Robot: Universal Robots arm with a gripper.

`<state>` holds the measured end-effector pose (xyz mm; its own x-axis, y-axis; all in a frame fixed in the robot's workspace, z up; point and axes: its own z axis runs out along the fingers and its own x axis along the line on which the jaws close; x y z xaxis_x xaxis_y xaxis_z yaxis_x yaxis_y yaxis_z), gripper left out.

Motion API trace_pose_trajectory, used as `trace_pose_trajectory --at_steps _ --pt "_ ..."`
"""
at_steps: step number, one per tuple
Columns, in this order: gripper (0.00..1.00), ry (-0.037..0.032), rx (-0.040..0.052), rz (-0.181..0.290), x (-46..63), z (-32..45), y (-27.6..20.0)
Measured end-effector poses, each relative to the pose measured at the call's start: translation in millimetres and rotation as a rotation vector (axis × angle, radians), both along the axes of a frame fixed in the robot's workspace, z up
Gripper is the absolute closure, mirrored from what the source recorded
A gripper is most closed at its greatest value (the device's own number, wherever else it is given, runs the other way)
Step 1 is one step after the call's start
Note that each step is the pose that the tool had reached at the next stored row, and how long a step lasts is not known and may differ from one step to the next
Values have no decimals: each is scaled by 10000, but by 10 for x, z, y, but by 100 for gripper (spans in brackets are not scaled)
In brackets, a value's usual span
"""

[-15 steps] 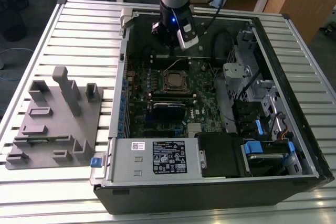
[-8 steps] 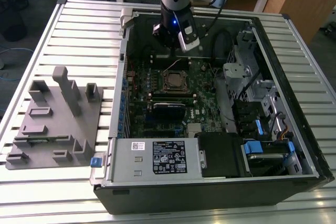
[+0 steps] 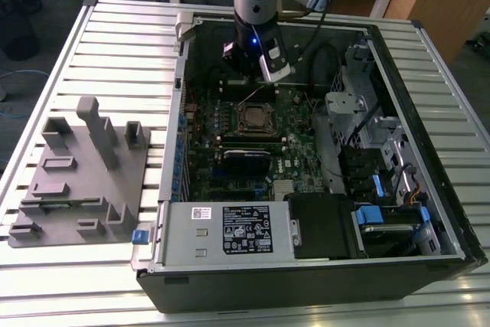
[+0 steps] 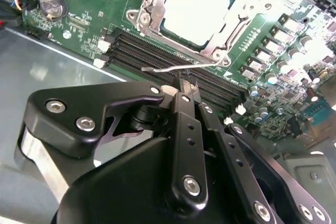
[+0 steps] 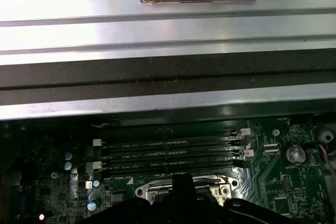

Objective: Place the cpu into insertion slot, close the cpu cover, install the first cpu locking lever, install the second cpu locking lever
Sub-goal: 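Install the first cpu locking lever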

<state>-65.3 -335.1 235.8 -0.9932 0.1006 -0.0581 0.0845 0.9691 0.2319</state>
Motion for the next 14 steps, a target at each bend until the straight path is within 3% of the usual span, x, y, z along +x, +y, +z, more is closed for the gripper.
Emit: trace_pose_trajectory --at_steps 6,14 --pt "89 -2 6 1 1 -11 0" --pt "89 6 59 1 1 -84 1"
